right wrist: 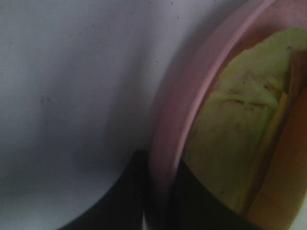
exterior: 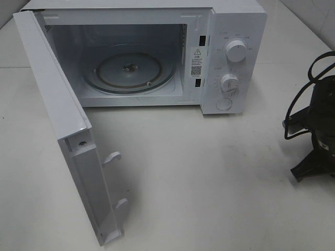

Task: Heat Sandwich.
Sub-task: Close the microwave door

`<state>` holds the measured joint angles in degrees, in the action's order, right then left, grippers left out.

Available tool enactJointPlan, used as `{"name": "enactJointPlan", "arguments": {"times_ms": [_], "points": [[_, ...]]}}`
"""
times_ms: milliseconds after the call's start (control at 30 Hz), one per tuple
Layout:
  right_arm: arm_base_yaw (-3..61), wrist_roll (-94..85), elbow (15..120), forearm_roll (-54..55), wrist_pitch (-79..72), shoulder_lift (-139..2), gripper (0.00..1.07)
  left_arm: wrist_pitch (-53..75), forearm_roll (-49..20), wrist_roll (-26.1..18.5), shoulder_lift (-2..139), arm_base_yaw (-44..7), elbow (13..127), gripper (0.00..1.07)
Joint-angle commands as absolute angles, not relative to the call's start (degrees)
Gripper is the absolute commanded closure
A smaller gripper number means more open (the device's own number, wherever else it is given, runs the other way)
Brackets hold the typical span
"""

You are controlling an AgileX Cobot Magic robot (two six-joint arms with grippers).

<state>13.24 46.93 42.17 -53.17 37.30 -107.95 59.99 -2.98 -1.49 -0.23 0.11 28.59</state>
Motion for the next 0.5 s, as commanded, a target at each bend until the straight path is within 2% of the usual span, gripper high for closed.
{"name": "enactJointPlan", "arguments": {"times_ms": [33,500], "points": [[12.83,47.10,42.40,-53.51,37.53,-108.35,1.02,59.42,-3.04,-1.60,-1.83,-0.11,28.25,0.09],[12.83,47.10,42.40,-53.11,38.04,-108.35,0.97,59.42,-3.04,-1.60,-1.83,-0.11,28.25,0.09]]}}
